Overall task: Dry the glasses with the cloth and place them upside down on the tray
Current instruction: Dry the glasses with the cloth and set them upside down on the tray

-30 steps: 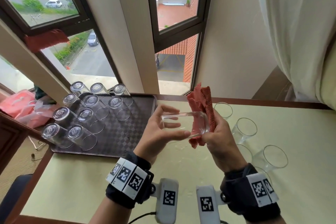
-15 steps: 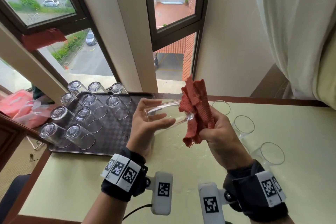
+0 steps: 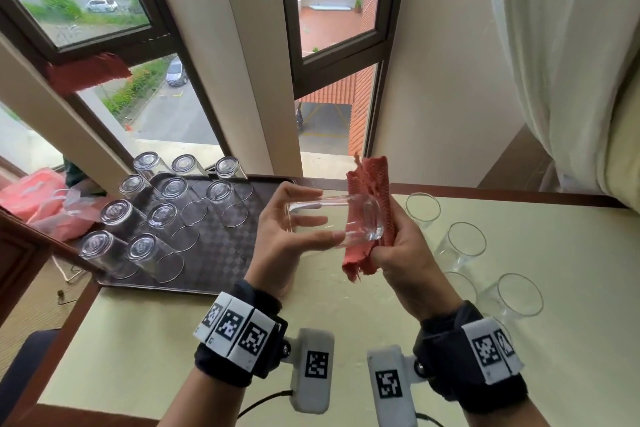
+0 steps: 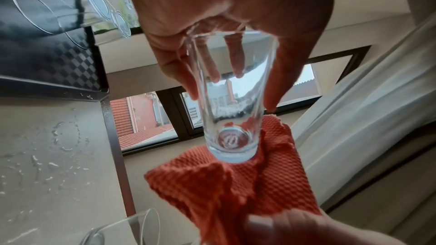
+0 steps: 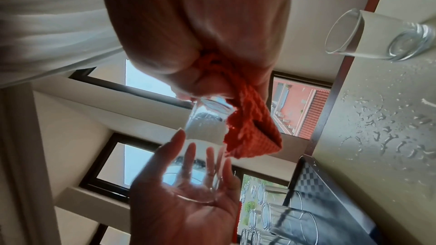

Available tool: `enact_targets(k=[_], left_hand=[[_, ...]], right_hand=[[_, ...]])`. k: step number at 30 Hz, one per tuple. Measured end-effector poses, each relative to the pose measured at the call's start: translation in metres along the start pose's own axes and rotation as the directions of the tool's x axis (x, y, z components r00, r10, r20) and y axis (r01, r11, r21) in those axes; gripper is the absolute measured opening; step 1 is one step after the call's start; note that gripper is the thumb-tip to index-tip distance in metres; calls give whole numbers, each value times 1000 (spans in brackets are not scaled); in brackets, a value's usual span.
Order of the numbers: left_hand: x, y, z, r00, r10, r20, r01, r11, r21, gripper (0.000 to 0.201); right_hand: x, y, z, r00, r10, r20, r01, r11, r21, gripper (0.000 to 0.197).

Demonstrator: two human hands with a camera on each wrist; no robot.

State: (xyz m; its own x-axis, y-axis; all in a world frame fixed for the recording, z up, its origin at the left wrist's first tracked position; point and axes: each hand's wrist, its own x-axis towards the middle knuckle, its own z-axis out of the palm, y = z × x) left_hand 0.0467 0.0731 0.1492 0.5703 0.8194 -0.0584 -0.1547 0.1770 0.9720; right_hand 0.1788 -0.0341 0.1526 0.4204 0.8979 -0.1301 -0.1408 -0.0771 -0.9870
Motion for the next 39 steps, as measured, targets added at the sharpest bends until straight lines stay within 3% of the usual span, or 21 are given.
enact_targets(k=[3,8,12,17,22,26,31,35,37,39], left_hand=[[2,1,-3,996,-15,-89,12,999,-33,59],[-1,4,-2,999,-18,43,16,999,38,60],[5,3,-7,996,-2,-89,2,1000,2,61],[-1,2,-5,998,-4,62,2,999,47,55],[2,-1,-7,995,4,-101,-7,1000,-28,66],[0,4,-4,999,-6,47,6,1000,3,62],[5,2,-8,998,-1,-70,0,1000,-19,62],[4,1,-5,998,-39,50,39,999,-1,57],[4,-1,-3,999,-32,5,32,999,10,58],[6,-4,-6,996,-30,-79,30,1000,-4,57]], right_hand=[[-9,1,1,998,-16,60,16,1000,2,83],[0,5,3,999,10,34,-9,1000,-20,69],[-7,2,-1,994,-1,110,7,998,-56,75],[3,3,1,999,17,49,-15,999,-38,61],[-6,1,2,993,-6,117,9,1000,-28,76],[2,1,3,997,1,79,0,1000,-16,63],[-3,-1,3,994,-18,104,22,999,-33,73],[6,5,2,999,8,53,-6,999,-41,64],[6,7,2,997,35,62,-33,999,-34,63],[3,9,3,996,24,90,-21,999,-38,76]])
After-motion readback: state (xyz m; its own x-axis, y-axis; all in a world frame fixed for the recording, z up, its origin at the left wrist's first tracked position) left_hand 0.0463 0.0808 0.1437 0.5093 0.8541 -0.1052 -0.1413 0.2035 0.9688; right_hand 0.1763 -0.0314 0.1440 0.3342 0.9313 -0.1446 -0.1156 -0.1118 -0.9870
